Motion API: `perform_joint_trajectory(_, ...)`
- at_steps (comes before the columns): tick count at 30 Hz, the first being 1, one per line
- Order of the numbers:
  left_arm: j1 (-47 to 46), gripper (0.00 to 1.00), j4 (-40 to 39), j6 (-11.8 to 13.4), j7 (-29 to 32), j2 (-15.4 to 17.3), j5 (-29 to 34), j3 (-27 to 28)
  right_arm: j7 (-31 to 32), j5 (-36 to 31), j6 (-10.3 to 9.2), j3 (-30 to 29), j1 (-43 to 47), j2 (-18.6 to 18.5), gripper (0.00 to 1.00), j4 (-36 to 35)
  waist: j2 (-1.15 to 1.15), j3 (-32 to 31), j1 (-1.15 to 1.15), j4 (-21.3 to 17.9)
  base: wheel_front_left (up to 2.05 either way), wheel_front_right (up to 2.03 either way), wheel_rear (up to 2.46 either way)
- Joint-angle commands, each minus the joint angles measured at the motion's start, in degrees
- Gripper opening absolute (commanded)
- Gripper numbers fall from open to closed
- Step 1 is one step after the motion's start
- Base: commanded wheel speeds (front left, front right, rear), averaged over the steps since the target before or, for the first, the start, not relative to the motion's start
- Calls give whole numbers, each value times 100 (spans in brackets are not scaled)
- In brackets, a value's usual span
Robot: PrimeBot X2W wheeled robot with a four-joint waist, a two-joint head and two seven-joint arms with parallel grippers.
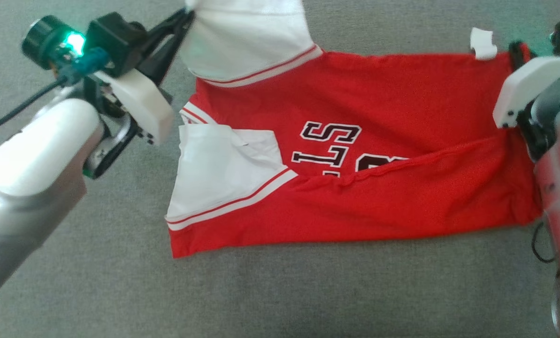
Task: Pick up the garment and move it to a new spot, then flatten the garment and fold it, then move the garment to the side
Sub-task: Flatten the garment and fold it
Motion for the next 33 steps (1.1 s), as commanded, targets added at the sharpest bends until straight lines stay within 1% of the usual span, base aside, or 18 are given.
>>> perform_joint_trajectory(1,-340,0,-47,63,-26,262,-21,311,-113,78,-5,108,-215,27,0,-163,0,-16,0,-20,0,0,0)
perform_joint_trajectory(6,-526,0,366,119,-143,307,-90,503,-530,722,-5,475,-677,186,0,-265,0,7,0,-112,0,0,0)
perform_joint_trajectory(9,-738,0,683,87,-226,291,-62,576,-668,1081,-5,769,-964,210,0,-352,0,89,0,-153,0,0,0)
perform_joint_trajectory(12,-1017,0,1058,29,-365,210,42,604,-779,1275,-5,982,-1239,173,0,-366,0,200,0,-178,0,0,0)
perform_joint_trajectory(15,-1359,0,1559,-50,-596,45,157,638,-888,1367,-5,1107,-1516,126,0,-261,0,307,0,-175,0,0,0)
perform_joint_trajectory(16,-1583,0,1925,-54,-808,-98,246,661,-1007,1412,-5,1145,-1683,123,0,-173,0,365,0,-164,0,0,0)
perform_joint_trajectory(20,-1829,0,2587,-125,-1189,-382,341,658,-1241,1517,-5,1220,-1878,132,0,27,0,406,0,-123,0,0,0)
perform_joint_trajectory(23,-1754,0,2880,-285,-1304,-557,363,556,-1369,1643,-5,1383,-1819,115,0,154,0,347,0,-82,0,0,0)
perform_joint_trajectory(26,-1588,0,3013,-395,-1422,-617,359,500,-1449,1841,-5,1616,-1639,46,0,220,0,242,0,-39,0,0,0)
perform_joint_trajectory(29,-1343,0,2995,-409,-1537,-604,305,543,-1516,2094,-5,1865,-1405,-91,0,205,0,92,0,8,0,0,0)
perform_joint_trajectory(33,-915,0,2721,-482,-1587,-523,318,443,-1456,2461,-5,2268,-989,-340,0,119,0,-150,0,79,0,0,0)
